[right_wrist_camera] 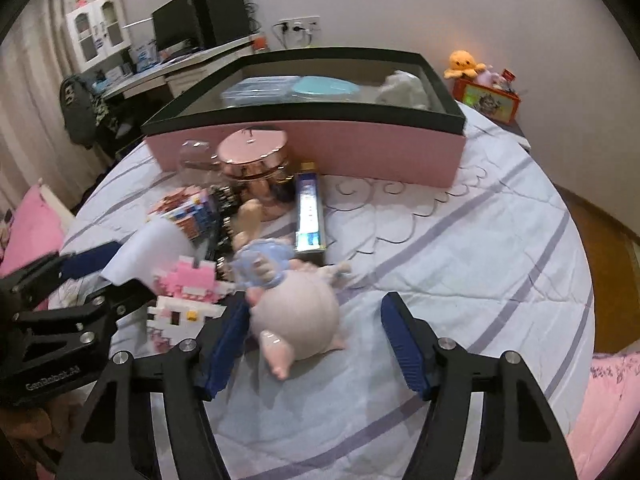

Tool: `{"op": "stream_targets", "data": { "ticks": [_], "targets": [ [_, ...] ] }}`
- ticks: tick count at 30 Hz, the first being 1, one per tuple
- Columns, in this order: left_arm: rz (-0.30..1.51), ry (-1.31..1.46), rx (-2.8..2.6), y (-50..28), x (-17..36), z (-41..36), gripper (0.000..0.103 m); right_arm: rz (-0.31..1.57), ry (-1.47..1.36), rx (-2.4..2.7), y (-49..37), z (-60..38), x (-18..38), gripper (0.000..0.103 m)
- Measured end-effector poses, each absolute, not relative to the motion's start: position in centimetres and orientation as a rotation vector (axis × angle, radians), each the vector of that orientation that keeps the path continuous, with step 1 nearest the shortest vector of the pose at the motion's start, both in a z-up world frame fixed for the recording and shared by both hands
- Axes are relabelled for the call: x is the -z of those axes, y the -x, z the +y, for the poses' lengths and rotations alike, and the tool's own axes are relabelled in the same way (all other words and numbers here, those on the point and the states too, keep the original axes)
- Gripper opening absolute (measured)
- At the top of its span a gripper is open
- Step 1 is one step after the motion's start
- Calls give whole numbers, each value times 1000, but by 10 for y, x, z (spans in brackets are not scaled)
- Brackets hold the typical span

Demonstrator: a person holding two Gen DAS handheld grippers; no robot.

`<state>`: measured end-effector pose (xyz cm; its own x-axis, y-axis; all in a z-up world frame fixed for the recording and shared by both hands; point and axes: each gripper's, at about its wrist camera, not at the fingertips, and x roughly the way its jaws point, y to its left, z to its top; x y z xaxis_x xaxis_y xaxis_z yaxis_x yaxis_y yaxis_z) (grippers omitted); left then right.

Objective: Organize rigid objects
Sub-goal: 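Grasp the white plug adapter with the left tool while the right tool grasps the pink piggy doll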

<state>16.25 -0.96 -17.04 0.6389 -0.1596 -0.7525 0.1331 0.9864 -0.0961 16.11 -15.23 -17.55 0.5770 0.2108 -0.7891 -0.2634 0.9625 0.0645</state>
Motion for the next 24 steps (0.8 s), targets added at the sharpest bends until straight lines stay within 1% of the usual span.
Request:
{"op": "stream_targets", "data": {
  "ticks": [1,2,3,4,5,6,7,8,9,10,14,24],
  "targets": [
    [860,26,138,-165,171,-9,89,910,51,-282,-162,-155,176,68],
    [857,27,124,-167,172,-7,94,913,42,-286,-164,-157,176,68],
    [858,42,140,-169,173,-5,93,915,41,-289,-165,-158,176,66],
    [862,59,157,-171,174,-3,91,908,43,-298,-167,-157,175,64],
    [866,77,180,-173,175,-2,84,906,38,-310,-168,-157,175,60],
    [868,94,209,-174,175,-2,80,910,29,-329,-168,-156,175,52],
    [868,106,238,-174,175,-2,69,912,23,-344,-168,-155,175,45],
    [867,109,255,-172,175,-4,59,911,25,-350,-167,-154,175,42],
    [867,110,279,-170,174,-7,53,908,27,-348,-166,-152,175,42],
    [868,101,275,-169,173,-9,51,910,18,-347,-165,-152,176,42],
    [864,117,285,-164,168,-5,48,920,-38,-360,-160,-160,175,42],
    [845,131,268,-151,160,8,47,920,-100,-350,-148,-174,168,42]
  ]
}}
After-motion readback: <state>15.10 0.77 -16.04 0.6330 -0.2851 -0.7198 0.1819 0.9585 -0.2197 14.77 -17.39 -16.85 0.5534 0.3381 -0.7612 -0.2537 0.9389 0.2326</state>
